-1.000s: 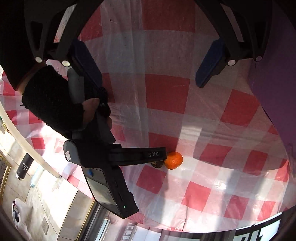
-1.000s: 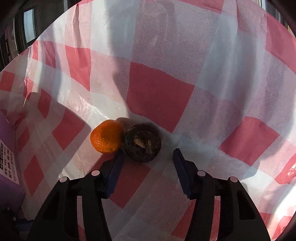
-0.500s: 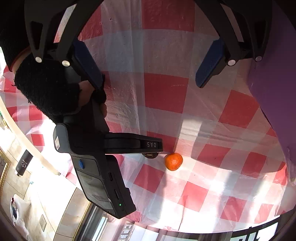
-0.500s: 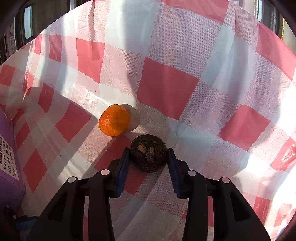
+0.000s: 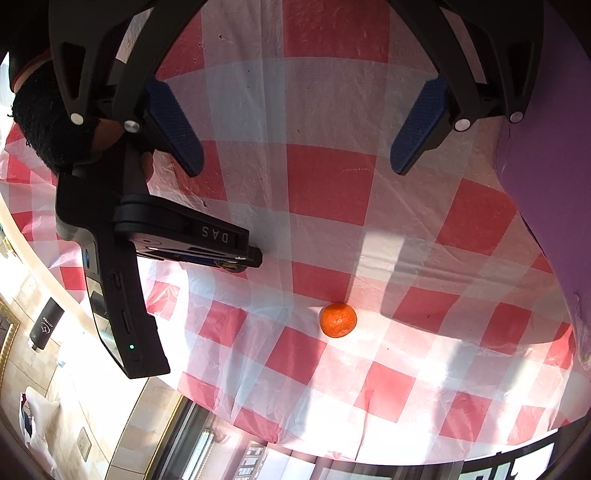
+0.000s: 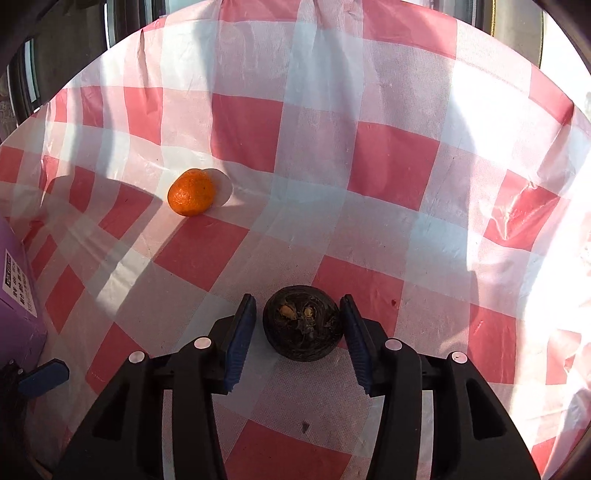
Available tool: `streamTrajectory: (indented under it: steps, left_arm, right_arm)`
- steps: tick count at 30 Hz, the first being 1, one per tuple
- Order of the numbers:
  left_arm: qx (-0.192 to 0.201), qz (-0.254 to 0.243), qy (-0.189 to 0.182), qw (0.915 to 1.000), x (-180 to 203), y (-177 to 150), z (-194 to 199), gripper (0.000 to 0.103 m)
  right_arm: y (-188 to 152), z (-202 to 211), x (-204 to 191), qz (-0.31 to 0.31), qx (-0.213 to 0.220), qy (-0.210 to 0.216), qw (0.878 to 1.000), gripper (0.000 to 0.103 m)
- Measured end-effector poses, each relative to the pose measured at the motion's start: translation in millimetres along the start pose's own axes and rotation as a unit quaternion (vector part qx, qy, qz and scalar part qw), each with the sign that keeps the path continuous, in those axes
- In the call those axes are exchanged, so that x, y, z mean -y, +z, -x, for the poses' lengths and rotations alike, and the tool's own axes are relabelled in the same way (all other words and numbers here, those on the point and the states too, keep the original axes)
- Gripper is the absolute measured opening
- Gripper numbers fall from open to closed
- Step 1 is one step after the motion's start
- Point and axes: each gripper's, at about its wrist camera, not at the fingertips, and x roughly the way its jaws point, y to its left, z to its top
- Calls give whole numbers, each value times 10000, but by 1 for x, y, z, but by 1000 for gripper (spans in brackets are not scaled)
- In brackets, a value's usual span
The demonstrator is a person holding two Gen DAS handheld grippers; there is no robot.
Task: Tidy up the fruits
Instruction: 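Grasp the last dark date with the right tool, then grasp the tangerine with the left tool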
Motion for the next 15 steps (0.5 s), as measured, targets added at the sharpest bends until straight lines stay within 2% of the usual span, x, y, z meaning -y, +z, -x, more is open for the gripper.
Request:
streamTrajectory:
  steps: [1,3,4,6,8,10,13,15]
  left_arm:
    - [1,2,-1,10000,0,0,0,101]
    - [5,-10,0,10000,0,0,0,101]
    - [3,-11,-1,10000,0,0,0,101]
    - [1,8,-1,10000,-1,0,0,101]
    - [8,12,5,10000,-1,0,0,101]
    - [8,4,10,10000,-1,1,1,101]
    - [-7,45,3,10000,-2,2,1,101]
    - [-3,90,-2,10000,-4,3,2,101]
  right_arm:
    - [-2,3,0,-17,-27,-46,10000,39]
    - [-10,0,-22,-52,-36,-262,9996,39]
    - [-18,7,-20,-164,1,-363,9992,39]
    - [-44,28,-5,-710,169,-412,9965,39]
    - [-68,51,12,-1395,395,-436,9885,39]
    - [-90,71,29,-1994,719,-529,9759,39]
    - [-114,91,59,-2957,1364,-247,9452,39]
    - [-125,101,74,-3368,1681,-107,9264,39]
